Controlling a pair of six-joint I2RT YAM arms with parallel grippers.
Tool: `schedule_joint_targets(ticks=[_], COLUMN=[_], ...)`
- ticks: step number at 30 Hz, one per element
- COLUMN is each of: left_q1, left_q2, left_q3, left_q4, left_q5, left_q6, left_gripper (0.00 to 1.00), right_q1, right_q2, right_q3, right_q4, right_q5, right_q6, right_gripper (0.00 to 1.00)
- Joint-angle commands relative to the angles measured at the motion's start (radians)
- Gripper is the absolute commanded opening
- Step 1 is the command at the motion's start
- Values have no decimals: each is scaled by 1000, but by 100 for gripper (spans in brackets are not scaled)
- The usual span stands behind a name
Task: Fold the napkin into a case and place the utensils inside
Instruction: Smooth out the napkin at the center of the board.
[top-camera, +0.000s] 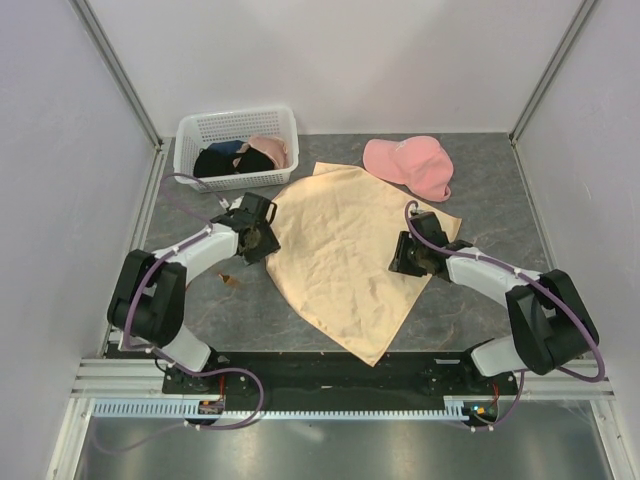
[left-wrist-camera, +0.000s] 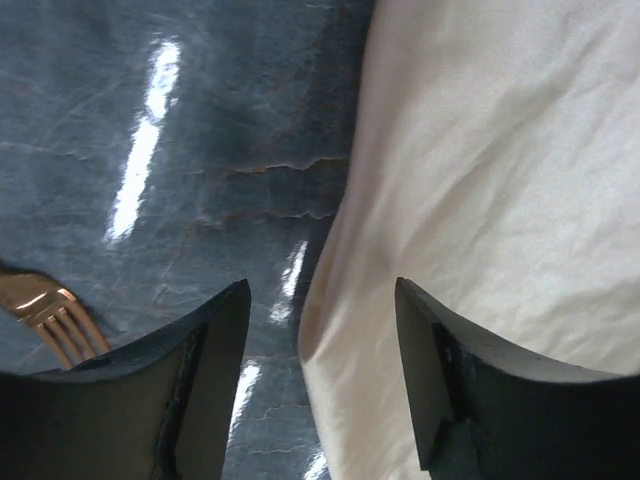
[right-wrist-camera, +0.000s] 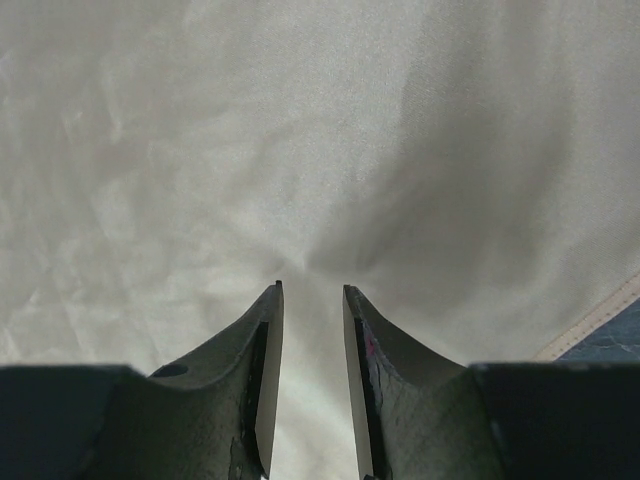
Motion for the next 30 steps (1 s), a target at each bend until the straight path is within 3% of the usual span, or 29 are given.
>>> schedule_joint_targets(ticks=[1, 3, 4, 5, 7, 10, 12, 14, 15, 16, 19, 23, 24, 27, 30], left_q1=[1, -1, -2, -19, -65, -198, -263, -307, -318, -327, -332, -312, -308, -260, -209], left_q2=[41, 49, 48, 45, 37, 127, 220, 392, 449, 489, 405, 169, 138, 94, 132], left_q3=[55, 58, 66, 75, 122, 283, 395, 591, 661, 751, 650, 465, 404, 326, 321], left_q4=[97, 98, 98, 94, 86, -14, -113, -196, -266, -373, -362, -263, -233, -120, -37], left_q5=[132, 145, 141, 132, 50, -99, -105, -112, -124, -179, -280, -312, -302, -200, -74], left_q6=[32, 40, 43, 49, 52, 34, 12, 20, 17, 8, -9, 34, 41, 78, 115], left_gripper=[48, 36, 19, 9, 2, 2, 2, 9, 18, 38, 61, 60, 53, 36, 34], right_q1=[2, 2, 0, 0, 0, 0, 0, 0, -1, -1, -1, -1, -1, -1, -1], right_q2=[21, 21, 19, 15, 9, 1, -5, -11, -13, -13, -4, -7, -5, -1, -7], right_q3=[8, 9, 9, 9, 12, 28, 35, 44, 48, 54, 63, 45, 43, 45, 40], right_q4=[60, 63, 63, 63, 60, 45, 38, 31, 29, 26, 12, 23, 26, 26, 28], right_q5=[-9, -13, -18, -18, -21, -15, -10, 5, 11, 13, -7, -12, -12, -18, -18], right_q6=[-16, -17, -19, -20, -27, -33, -34, -39, -39, -42, -45, -37, -39, -37, -37], right_gripper=[36, 36, 36, 36, 36, 36, 36, 36, 36, 35, 35, 35, 35, 34, 34])
